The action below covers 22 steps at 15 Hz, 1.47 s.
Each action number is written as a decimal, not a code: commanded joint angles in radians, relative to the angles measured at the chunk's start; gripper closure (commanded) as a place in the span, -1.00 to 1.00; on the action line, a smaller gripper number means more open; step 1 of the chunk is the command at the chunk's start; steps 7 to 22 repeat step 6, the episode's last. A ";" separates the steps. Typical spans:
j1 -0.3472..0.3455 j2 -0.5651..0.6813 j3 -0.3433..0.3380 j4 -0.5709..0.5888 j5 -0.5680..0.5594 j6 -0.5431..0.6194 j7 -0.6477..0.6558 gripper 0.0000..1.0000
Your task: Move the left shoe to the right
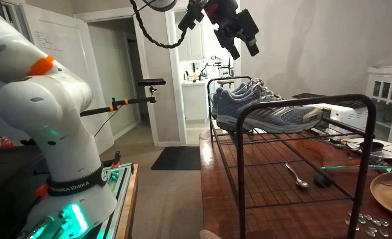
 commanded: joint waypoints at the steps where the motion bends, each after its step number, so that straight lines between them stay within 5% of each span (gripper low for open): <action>1: -0.059 0.044 0.059 0.069 -0.021 -0.106 0.131 -1.00; 22: -0.030 0.016 0.033 0.039 -0.002 -0.058 0.072 -1.00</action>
